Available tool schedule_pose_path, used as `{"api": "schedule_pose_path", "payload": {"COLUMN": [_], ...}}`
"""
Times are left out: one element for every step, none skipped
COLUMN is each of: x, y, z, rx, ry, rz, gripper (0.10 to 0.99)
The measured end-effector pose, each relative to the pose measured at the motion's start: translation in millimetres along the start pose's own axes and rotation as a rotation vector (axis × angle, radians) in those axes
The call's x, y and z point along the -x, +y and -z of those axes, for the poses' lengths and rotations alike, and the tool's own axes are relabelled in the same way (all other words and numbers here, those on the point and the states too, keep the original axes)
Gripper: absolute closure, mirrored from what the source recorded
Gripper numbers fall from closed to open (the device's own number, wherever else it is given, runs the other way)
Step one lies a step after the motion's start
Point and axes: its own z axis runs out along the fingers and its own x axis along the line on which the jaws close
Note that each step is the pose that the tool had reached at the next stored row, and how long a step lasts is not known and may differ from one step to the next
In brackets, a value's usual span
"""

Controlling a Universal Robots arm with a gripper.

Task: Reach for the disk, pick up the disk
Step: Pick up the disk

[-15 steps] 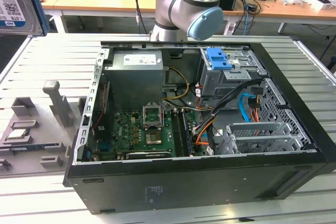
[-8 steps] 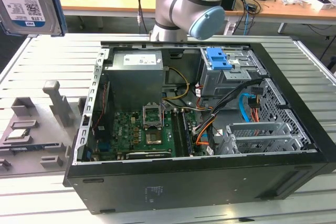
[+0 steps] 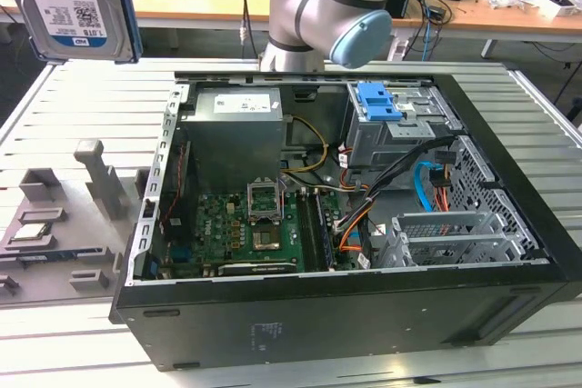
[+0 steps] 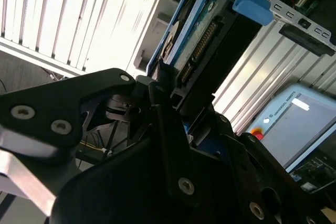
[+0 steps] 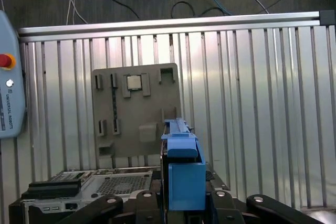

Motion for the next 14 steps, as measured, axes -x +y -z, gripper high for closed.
{"api": "schedule_pose_path", "payload": {"x": [0.3, 0.4, 0.5, 0.7, 0.8, 1.0, 1.1, 1.2, 1.3, 1.5, 1.6, 1.8, 1.9, 2.1], "y": [-3.6, -5.8, -7.6, -9.8, -11.5, -14.2, -15.7, -17.7, -19.2, -22.2, -24.3, -27.9, -30.4, -33.2], "z": [-0.1, -0.3, -0.6, -0.9, -1.2, -1.8, -2.1, -2.6, -3.0, -3.9, -4.6, -5.6, -6.2, -6.9], "rx": [0.0, 0.0, 0.0, 0.0, 0.0, 0.0, 0.0, 0.0, 0.0, 0.0, 0.0, 0.0, 0.0, 0.0], "ry": [0.0, -0.0001, 0.0001, 0.0001, 0.0002, 0.0002, 0.0003, 0.0003, 0.0003, 0.0006, 0.0008, 0.0011, 0.0012, 0.0014], "rz": [0.0, 0.0, 0.0, 0.0, 0.0, 0.0, 0.0, 0.0, 0.0, 0.0, 0.0, 0.0, 0.0, 0.0], "gripper": [0.718, 0.718, 0.718, 0.718, 0.718, 0.718, 0.718, 0.718, 0.718, 0.718, 0.718, 0.718, 0.718, 0.718]}}
